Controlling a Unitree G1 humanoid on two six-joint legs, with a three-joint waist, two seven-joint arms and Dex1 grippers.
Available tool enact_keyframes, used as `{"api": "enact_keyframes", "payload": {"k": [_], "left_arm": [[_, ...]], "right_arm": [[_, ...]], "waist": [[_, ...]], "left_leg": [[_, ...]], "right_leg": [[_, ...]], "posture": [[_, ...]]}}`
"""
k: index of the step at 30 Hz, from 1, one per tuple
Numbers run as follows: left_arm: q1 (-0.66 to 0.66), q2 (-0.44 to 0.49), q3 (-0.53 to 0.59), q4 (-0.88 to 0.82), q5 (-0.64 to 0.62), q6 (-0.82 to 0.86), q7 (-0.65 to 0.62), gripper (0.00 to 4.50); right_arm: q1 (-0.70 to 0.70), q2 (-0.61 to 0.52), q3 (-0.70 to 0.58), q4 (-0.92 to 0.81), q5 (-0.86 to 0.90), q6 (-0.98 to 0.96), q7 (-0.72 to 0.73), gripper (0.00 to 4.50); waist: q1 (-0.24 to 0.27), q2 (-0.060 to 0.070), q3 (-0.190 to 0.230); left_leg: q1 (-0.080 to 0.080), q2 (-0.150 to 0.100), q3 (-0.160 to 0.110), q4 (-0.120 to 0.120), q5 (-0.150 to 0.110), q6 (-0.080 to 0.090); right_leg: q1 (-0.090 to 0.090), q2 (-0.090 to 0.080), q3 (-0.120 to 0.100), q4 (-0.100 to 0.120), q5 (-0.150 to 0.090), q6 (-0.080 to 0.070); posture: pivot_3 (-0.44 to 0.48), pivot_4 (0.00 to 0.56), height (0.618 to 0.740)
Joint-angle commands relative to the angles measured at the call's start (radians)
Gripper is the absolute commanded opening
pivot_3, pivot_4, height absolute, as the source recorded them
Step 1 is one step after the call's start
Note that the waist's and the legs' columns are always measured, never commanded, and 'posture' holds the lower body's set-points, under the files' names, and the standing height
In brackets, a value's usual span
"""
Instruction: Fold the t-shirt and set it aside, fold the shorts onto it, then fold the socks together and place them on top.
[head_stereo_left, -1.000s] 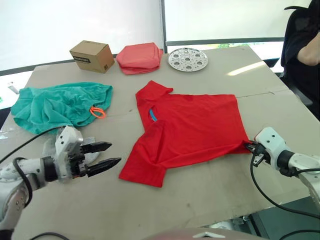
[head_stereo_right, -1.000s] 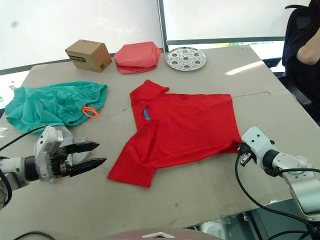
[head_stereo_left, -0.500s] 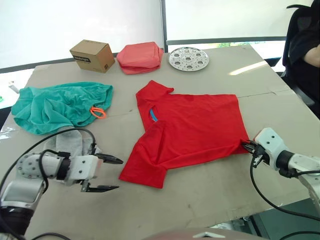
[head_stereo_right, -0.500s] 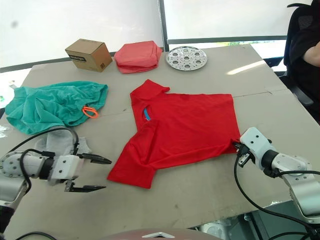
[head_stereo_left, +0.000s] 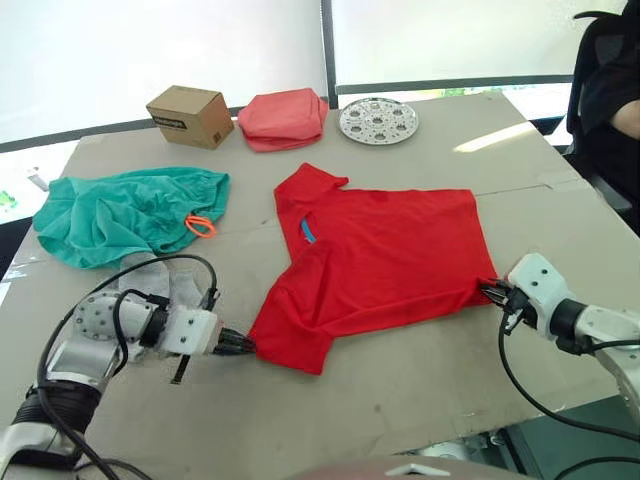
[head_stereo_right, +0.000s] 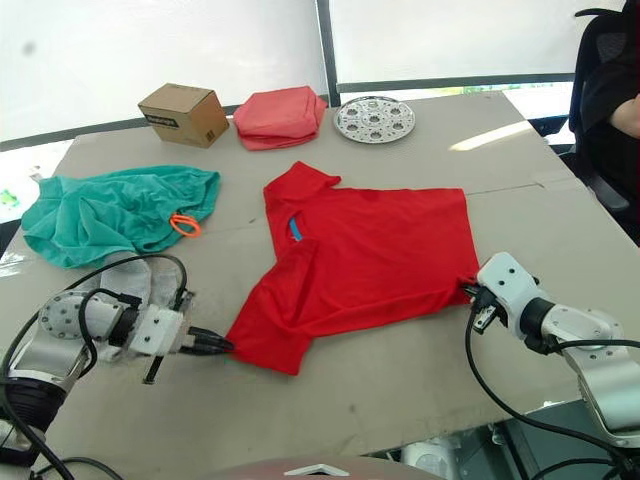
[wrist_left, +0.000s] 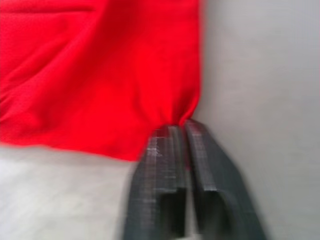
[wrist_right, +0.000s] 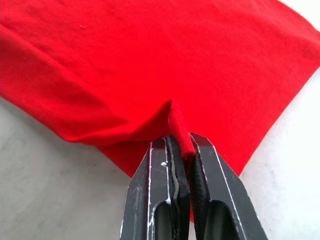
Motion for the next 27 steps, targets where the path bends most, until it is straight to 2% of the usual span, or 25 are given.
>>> {"api": "enact_keyframes", "payload": {"k": [1,4,10,14,19,22,27], "left_arm": [[0.012,0.013,0.038,0.001,-0.007,0.144,0.071,0.05],[0.053,0.033,0.062,-0.04,-0.037,0.187,0.06,0.05],[0.28,0.145,0.214,-0.365,-0.292,0.579,0.026,0.05],[0.566,0.221,0.417,-0.61,-0.392,0.783,-0.031,0.05],[0.83,0.229,0.625,-0.741,-0.41,0.883,-0.07,0.05],[0.81,0.212,0.651,-0.758,-0.436,0.944,-0.05,0.05],[0.614,0.235,0.54,-0.714,-0.44,1.018,0.008,0.05]], "right_arm": [[-0.03,-0.018,-0.035,-0.014,0.013,-0.012,0.019,0.0],[-0.043,-0.024,-0.031,-0.004,0.013,-0.013,0.029,0.0],[-0.036,-0.036,-0.051,-0.012,0.04,-0.006,0.06,0.0],[0.043,-0.08,-0.117,-0.074,0.104,0.043,0.127,0.0],[0.159,-0.132,-0.214,-0.121,0.159,0.077,0.194,0.0],[0.19,-0.149,-0.256,-0.12,0.192,0.1,0.222,0.0],[0.185,-0.15,-0.26,-0.115,0.216,0.156,0.205,0.0]], "waist": [[-0.002,0.0,0.0],[-0.004,-0.001,0.0],[-0.01,-0.008,0.005],[-0.006,-0.01,0.008],[-0.004,-0.01,0.009],[-0.004,-0.01,0.009],[-0.002,-0.01,0.009]], "left_leg": [[0.0,0.0,0.0,0.001,0.0,0.0],[0.0,0.0,0.0,0.001,0.0,0.0],[-0.002,0.0,-0.001,0.0,0.0,0.0],[-0.003,0.0,-0.001,0.0,-0.001,0.001],[-0.003,0.0,-0.001,0.0,-0.002,0.002],[-0.003,0.0,0.0,-0.001,-0.002,0.002],[-0.004,0.0,0.0,0.0,-0.002,0.002]], "right_leg": [[0.0,0.0,0.0,0.0,0.0,0.0],[0.0,0.001,0.0,0.0,0.0,0.0],[-0.002,0.001,0.0,-0.001,0.0,-0.001],[-0.001,0.001,0.0,-0.002,-0.001,0.0],[0.0,0.0,0.0,-0.004,-0.002,0.001],[0.0,-0.001,0.0,-0.004,-0.002,0.002],[0.001,-0.002,0.0,-0.003,-0.002,0.002]], "posture": [[0.0,0.15,0.74],[0.0,0.15,0.74],[0.0,0.15,0.74],[0.0,0.15,0.74],[0.0,0.15,0.74],[0.0,0.15,0.74],[0.0,0.15,0.74]]}}
